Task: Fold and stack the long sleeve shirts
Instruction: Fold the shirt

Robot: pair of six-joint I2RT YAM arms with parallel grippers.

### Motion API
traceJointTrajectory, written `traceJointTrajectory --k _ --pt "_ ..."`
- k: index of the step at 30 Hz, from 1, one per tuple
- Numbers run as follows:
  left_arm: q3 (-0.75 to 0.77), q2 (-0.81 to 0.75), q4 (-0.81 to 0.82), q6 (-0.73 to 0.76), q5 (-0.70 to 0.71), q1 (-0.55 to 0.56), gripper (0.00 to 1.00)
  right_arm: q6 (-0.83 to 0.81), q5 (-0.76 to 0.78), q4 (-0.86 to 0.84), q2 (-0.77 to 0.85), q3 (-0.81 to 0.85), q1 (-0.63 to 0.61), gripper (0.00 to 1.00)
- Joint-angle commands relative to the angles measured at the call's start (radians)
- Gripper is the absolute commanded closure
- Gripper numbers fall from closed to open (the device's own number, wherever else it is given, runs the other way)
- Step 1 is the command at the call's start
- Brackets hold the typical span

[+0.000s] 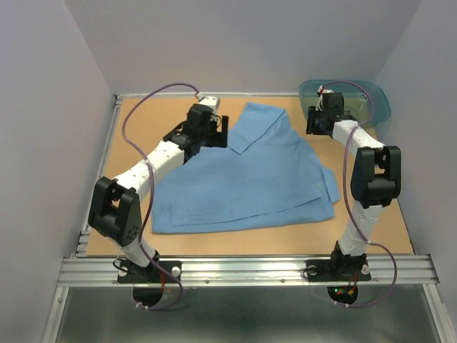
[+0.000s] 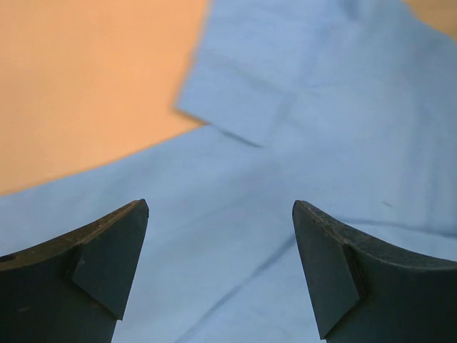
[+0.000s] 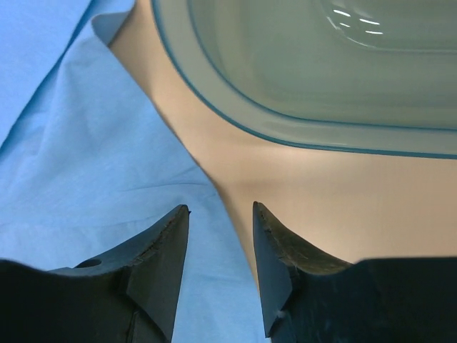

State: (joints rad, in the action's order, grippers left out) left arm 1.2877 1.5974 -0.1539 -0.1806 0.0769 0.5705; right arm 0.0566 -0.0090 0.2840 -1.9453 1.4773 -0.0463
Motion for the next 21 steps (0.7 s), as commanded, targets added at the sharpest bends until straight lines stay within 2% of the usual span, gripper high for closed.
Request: traceJointTrajectory --k 1,6,10,13,17,21 --pt "-0.021 0.042 -0.076 -0.062 0.126 -0.144 0.06 0.014 -0.043 -0.016 -0.010 -0.017 0.011 0.53" --pt "-0.016 0.151 -0.073 -0.065 0.127 -0.331 0.04 0.019 -0.057 -0.014 -0.026 -0.021 0.010 0.52" --pt "0.061 0.254 -0.153 -0.141 0.175 -0.417 0.04 0.037 -0.052 -0.016 -0.030 -0.038 0.011 0.47" --pt "0.107 0.311 -0.186 -0.178 0.193 -0.437 0.04 0.040 -0.048 -0.014 -0.044 -0.035 0.011 0.42" --pt "0.176 0.386 -0.233 -0.218 0.231 -0.448 0.05 0.032 -0.042 -0.014 -0.055 -0.026 0.011 0.41" --pt "0.232 0.424 -0.237 -0.168 0.178 -0.469 0.08 0.022 -0.051 -0.016 -0.061 -0.031 0.011 0.41"
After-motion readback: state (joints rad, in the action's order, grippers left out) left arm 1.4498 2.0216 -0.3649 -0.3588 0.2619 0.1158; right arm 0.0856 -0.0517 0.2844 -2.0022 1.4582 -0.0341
